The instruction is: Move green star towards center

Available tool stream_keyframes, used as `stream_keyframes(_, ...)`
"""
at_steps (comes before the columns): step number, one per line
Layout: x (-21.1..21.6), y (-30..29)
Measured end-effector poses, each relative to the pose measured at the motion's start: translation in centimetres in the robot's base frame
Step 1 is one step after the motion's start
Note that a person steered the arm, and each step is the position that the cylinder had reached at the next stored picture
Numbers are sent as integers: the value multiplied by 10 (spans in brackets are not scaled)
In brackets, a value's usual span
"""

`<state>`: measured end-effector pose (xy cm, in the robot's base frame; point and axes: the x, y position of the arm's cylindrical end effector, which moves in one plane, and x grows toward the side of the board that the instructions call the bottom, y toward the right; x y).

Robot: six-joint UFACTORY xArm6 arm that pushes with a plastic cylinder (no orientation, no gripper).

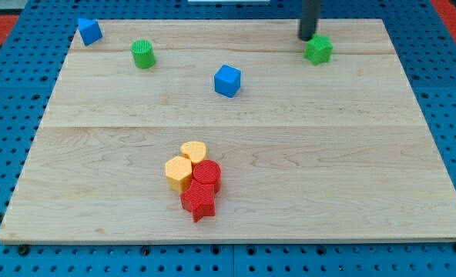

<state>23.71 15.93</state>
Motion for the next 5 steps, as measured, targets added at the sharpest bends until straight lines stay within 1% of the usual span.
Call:
stream_keyframes(1,30,8)
stream_keyframes(2,63,-7)
stream_keyframes(3,87,-6)
stream_keyframes(4,83,32)
stream_keyframes(5,114,12)
